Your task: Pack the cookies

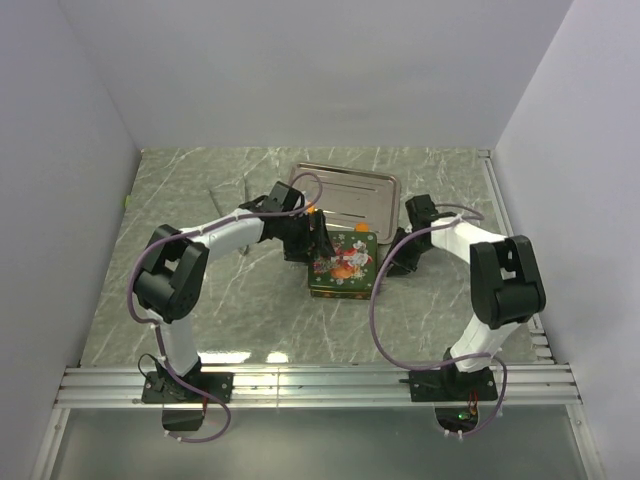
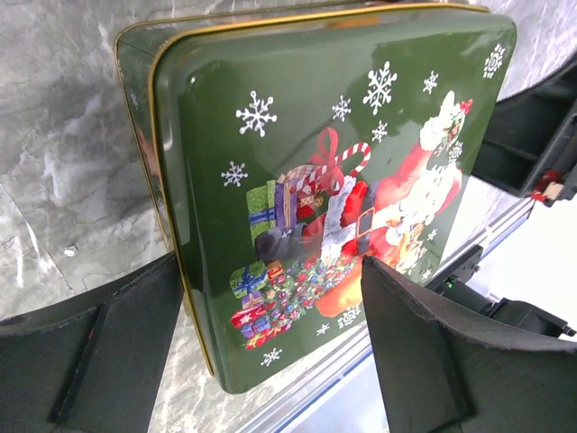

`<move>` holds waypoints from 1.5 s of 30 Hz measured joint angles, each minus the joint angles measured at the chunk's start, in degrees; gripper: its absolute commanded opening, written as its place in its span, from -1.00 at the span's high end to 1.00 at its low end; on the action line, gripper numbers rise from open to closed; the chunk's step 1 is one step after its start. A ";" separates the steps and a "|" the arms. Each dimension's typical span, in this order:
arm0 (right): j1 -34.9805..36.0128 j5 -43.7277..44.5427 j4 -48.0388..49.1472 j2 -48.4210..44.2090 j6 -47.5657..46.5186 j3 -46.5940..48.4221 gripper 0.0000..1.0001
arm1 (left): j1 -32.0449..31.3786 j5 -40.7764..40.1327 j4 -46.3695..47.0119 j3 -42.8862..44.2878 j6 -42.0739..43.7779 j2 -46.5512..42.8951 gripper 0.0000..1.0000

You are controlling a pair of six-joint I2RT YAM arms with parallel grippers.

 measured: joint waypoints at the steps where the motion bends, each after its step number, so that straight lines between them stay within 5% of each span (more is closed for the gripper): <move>1: 0.85 -0.48 0.28 0.92 0.04 0.83 0.30 | -0.09 -0.20 -0.52 0.48 0.00 0.11 -0.68; 18: 4.39 1.62 0.96 2.40 0.72 2.56 0.36 | -0.76 -4.94 -9.42 5.16 -1.49 2.69 -0.68; 28: -4.22 8.24 -1.79 -11.17 1.27 -8.13 0.54 | -1.36 -4.87 -10.47 5.68 -1.97 3.37 -0.67; 37: -3.85 -13.14 9.73 -24.52 4.50 -7.63 0.92 | -1.40 -4.90 -11.34 6.56 -2.10 3.82 -0.66; 45: -1.53 -36.37 29.38 -11.45 11.93 -10.43 1.00 | -1.77 -5.16 -12.07 8.07 -2.93 4.72 -0.66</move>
